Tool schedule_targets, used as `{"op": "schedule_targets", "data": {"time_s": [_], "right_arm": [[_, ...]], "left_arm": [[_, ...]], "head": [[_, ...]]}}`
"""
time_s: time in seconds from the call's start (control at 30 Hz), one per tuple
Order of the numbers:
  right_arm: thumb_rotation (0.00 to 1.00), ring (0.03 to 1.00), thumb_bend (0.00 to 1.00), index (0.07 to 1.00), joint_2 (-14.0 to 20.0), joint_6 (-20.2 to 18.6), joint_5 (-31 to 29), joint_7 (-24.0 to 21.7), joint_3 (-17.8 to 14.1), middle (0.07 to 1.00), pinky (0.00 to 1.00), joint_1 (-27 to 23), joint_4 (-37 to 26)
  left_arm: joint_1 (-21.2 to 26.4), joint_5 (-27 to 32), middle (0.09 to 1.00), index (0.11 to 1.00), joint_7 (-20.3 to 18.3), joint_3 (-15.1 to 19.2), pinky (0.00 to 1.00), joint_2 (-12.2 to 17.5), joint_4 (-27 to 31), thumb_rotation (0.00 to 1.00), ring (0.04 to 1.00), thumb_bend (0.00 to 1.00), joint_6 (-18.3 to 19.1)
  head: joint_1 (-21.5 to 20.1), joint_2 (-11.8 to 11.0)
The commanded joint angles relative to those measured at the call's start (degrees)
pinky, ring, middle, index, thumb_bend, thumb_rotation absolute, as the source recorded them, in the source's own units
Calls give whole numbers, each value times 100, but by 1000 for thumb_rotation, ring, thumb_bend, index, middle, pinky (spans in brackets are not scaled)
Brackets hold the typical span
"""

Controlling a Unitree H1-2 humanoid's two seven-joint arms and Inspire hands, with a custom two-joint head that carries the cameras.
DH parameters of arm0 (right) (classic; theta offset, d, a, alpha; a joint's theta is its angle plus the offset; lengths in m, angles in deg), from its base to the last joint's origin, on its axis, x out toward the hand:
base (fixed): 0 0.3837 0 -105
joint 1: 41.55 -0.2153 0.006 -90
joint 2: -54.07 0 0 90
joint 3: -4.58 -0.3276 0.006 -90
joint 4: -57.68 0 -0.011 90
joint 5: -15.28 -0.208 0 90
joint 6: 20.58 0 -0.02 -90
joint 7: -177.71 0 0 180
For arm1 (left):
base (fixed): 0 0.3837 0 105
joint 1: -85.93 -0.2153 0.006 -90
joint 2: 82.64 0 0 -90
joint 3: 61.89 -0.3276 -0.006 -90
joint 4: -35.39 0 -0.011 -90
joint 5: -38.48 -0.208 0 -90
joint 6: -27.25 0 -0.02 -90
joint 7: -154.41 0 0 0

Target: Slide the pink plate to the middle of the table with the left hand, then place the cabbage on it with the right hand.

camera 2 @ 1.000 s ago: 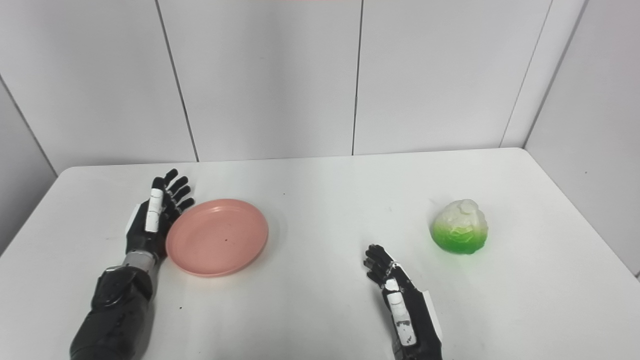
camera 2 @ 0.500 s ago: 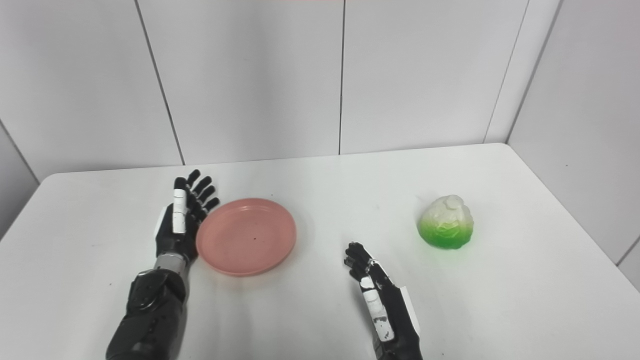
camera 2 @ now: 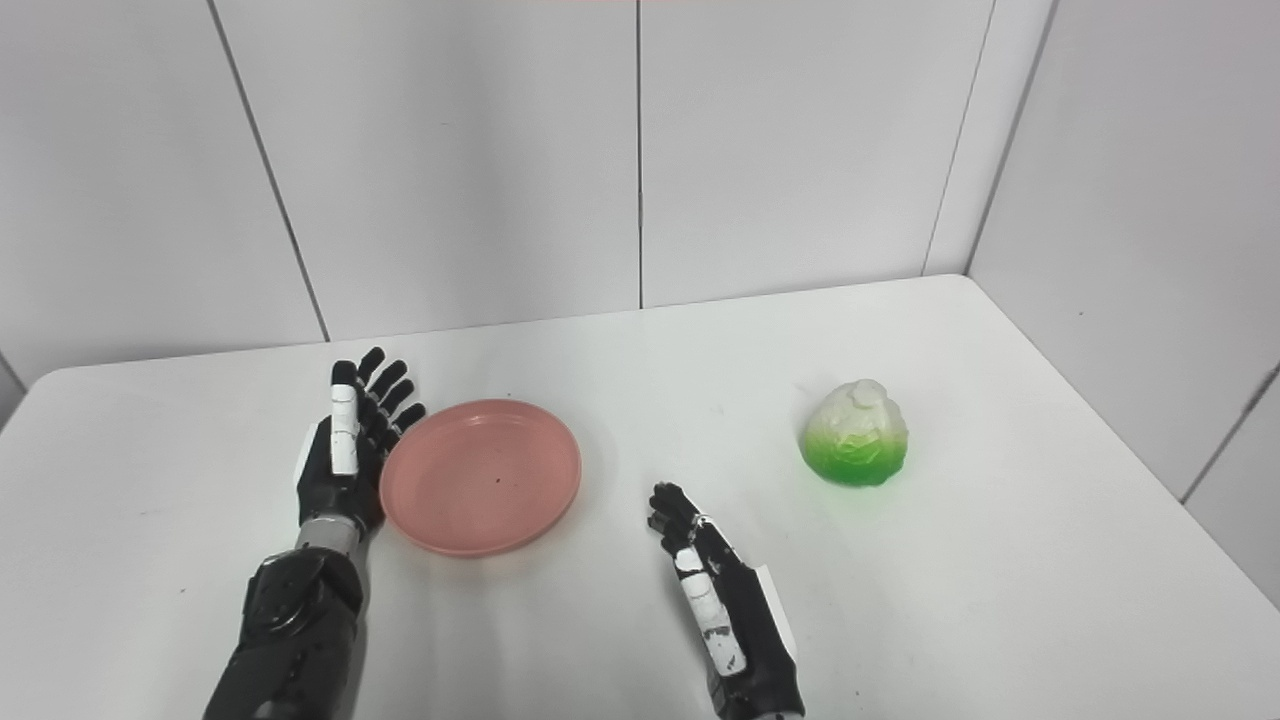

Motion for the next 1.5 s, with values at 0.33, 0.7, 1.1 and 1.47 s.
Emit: {"op": "schedule_targets", "data": {"time_s": [0.33, 0.7, 1.1, 1.47], "right_arm": [[838, 812, 855, 889, -26, -751, 1975, 411, 87, 882, 728, 72, -954], [545, 885, 974, 997, 748, -3105, 2526, -563, -410, 966, 727, -1219, -2590], [423, 877, 1000, 946, 2303, -3249, 3993, -3452, -1224, 940, 739, -3157, -2411], [447, 927, 1000, 925, 3477, -3247, 5179, -5002, -680, 970, 689, -4363, -1717]], "left_arm": [[13, -1, 919, 922, -83, -4, 880, 98, -124, 912, 936, 976, 140], [153, -41, 926, 923, -241, -49, 841, 129, -536, 918, 937, 985, -23], [222, -19, 923, 933, -276, -51, 891, 72, -637, 911, 941, 970, -53], [247, -11, 924, 942, -326, -37, 896, 122, -686, 906, 937, 989, -82]], "head": [[-52, -5], [-183, -75], [-194, -104], [-166, -136]]}}
